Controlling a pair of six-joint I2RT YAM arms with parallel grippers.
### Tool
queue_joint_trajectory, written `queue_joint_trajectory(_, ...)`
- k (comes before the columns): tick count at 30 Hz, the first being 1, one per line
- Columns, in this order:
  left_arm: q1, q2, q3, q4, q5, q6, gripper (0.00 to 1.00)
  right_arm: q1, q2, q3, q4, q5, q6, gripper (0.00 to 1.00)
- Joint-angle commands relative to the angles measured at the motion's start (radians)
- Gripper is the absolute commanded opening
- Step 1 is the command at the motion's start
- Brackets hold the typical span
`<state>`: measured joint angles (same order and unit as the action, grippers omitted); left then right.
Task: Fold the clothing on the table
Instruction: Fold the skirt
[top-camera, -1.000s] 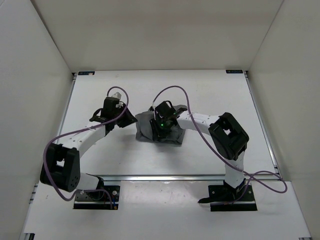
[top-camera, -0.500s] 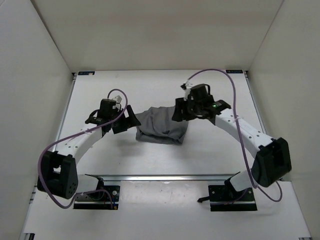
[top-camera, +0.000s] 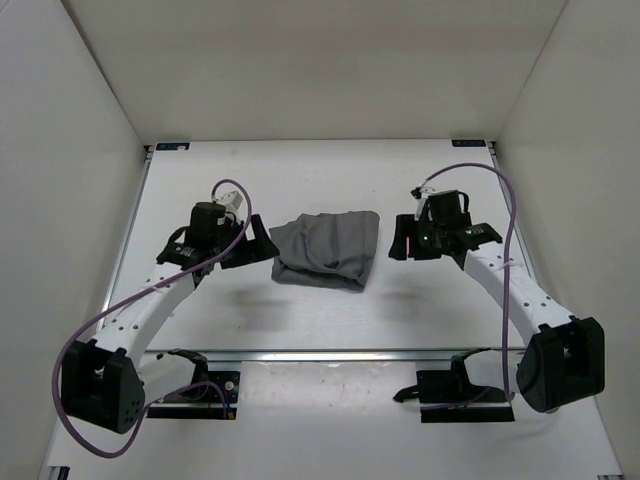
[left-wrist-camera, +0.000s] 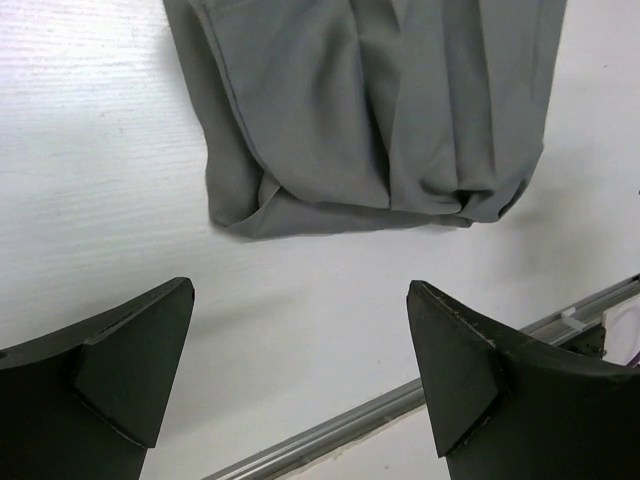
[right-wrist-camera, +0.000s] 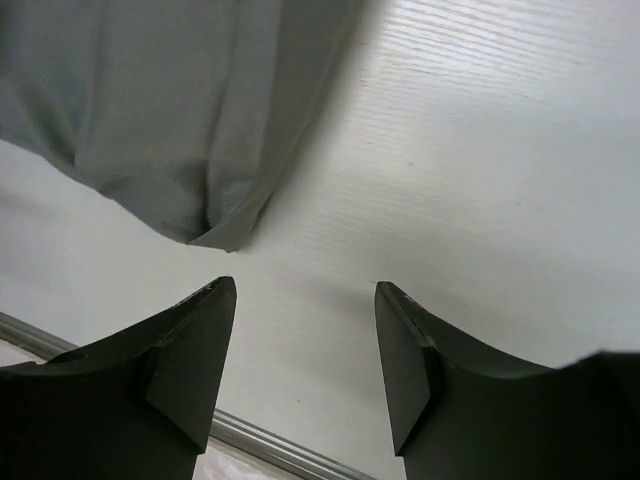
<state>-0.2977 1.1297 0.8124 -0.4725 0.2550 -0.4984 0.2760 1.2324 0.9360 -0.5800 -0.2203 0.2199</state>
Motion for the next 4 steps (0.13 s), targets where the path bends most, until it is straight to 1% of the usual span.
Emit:
queue_joint_trajectory(1,0.000,-0.013,-0.031,-0.037,0.010,0.040,0.99,0.078,-0.025,-0.002,0.035,0.018,-0.016,0.55)
queue_joint_trajectory(4,-0.015,-0.018,-0.035,-0.034,-0.013,0.043,0.98,0.130,0.001,0.026,0.062,0.025,0.002,0.56)
